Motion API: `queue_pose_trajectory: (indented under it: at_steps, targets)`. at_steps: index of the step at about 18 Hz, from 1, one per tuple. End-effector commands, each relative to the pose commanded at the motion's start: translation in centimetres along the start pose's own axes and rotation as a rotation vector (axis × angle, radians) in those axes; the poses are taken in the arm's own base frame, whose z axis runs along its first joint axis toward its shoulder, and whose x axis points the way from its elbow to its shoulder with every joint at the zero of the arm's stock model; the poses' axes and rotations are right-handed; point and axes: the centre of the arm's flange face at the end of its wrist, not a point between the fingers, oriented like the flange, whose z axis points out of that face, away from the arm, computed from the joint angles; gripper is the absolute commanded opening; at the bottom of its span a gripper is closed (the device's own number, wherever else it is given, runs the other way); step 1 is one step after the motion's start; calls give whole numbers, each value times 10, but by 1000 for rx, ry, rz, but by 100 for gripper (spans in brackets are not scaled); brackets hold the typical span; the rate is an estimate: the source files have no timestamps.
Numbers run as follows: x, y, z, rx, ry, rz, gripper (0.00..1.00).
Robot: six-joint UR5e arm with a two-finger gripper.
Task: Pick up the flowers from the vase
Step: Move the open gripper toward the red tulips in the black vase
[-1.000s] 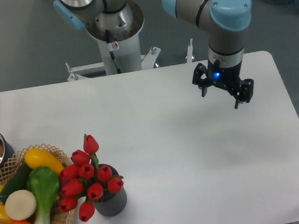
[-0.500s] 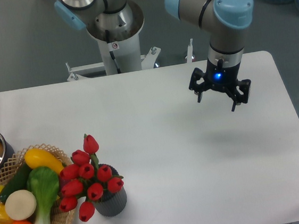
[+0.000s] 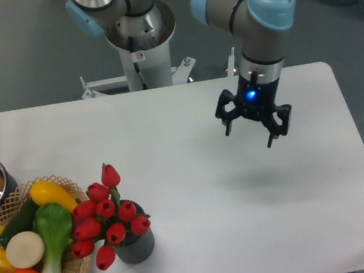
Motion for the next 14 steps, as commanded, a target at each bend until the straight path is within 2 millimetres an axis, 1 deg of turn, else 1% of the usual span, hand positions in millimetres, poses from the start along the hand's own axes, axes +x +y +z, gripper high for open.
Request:
queue_pose_trajectory:
  at_steps: [1,5,7,14]
  targets:
    - [4,-8,7,9,-7,11,100]
    - [7,-22,13,41,-46,-19,100]
    - [21,-40,22,71,-20,14,100]
    - [39,-60,28,208,78,41,100]
